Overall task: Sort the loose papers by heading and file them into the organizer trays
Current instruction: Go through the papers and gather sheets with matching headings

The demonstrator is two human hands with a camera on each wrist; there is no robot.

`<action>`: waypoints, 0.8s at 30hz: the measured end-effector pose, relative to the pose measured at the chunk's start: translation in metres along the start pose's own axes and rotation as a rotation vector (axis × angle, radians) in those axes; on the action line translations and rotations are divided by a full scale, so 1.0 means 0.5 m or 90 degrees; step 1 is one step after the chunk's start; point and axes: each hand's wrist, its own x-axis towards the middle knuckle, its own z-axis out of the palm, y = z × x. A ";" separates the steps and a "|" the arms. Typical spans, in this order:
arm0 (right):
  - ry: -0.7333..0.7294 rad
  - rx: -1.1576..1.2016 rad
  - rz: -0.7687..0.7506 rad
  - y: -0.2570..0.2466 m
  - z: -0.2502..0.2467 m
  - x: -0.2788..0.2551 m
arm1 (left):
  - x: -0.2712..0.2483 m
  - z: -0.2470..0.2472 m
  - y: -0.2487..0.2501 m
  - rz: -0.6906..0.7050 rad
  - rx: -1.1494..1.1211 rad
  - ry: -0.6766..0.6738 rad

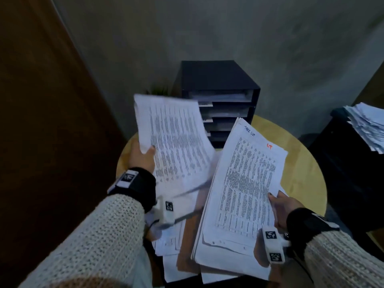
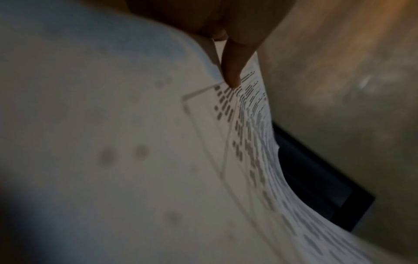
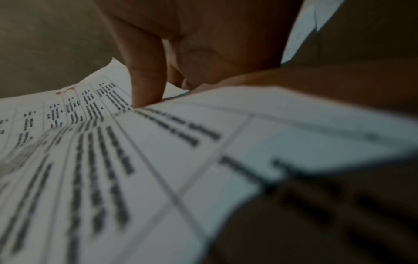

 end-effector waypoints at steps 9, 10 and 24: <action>0.033 -0.044 0.004 0.003 0.007 0.016 | -0.077 0.062 -0.124 -0.137 0.212 -0.226; 0.045 -0.098 0.004 0.001 0.007 0.018 | -0.085 0.069 -0.121 -0.130 0.216 -0.251; 0.121 -0.771 0.065 -0.044 0.056 0.006 | -0.153 0.147 -0.116 -0.138 0.428 -0.287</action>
